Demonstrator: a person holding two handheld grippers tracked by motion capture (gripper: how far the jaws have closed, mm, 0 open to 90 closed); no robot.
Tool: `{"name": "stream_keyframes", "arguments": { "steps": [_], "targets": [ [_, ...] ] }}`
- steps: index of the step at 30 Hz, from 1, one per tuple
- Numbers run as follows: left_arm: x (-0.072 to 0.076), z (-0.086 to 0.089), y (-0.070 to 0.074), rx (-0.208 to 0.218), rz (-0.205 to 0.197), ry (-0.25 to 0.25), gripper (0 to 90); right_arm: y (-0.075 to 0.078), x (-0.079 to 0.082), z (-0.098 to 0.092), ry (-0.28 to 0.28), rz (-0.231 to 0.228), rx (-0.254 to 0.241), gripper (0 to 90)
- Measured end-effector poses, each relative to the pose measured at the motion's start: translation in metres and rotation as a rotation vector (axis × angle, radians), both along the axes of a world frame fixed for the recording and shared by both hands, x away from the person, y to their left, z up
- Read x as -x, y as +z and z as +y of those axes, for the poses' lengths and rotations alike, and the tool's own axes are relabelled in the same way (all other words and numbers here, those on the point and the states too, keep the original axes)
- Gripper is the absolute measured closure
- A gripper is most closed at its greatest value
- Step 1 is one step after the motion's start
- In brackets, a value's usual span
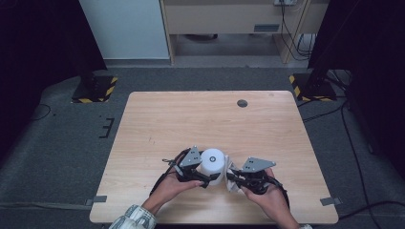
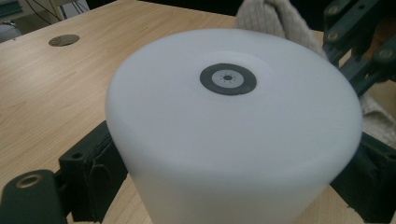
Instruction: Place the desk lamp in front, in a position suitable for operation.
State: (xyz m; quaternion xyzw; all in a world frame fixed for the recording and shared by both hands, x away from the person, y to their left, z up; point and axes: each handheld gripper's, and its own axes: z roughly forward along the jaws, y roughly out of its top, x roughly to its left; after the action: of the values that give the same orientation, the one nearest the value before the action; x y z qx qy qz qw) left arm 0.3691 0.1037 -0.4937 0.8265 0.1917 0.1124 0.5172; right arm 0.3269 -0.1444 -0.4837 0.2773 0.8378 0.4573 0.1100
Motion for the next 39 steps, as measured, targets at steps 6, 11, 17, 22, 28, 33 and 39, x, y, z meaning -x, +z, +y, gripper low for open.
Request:
{"name": "stream_keyframes", "arguments": {
  "steps": [6, 11, 17, 22, 28, 33, 39],
  "targets": [
    [0.0, 0.001, 0.0, -0.002, -0.005, 0.008, 7.7, -0.011, -0.004, 0.003, -0.001, 0.023, 0.035, 82.0],
    [-0.001, 0.001, 0.0, -0.003, -0.005, 0.007, 7.7, -0.006, -0.003, 0.0, -0.012, 0.004, 0.003, 82.0],
    [-0.001, 0.001, 0.0, -0.004, 0.001, 0.004, 7.7, 0.008, 0.004, 0.001, 0.022, -0.059, -0.029, 81.9],
    [-0.001, 0.002, 0.001, -0.007, 0.002, 0.006, 7.7, 0.0, 0.005, 0.006, 0.045, -0.04, 0.004, 81.9],
    [-0.001, 0.003, 0.001, -0.014, -0.001, 0.003, 7.7, -0.018, 0.002, 0.013, 0.056, 0.011, 0.091, 82.0],
    [-0.001, 0.002, 0.001, -0.017, -0.003, 0.007, 7.7, -0.016, 0.001, 0.011, 0.038, 0.006, 0.086, 82.0],
    [-0.002, 0.003, 0.001, -0.015, -0.001, 0.011, 7.6, 0.004, 0.005, 0.005, 0.018, -0.077, -0.014, 82.0]
  ]
}}
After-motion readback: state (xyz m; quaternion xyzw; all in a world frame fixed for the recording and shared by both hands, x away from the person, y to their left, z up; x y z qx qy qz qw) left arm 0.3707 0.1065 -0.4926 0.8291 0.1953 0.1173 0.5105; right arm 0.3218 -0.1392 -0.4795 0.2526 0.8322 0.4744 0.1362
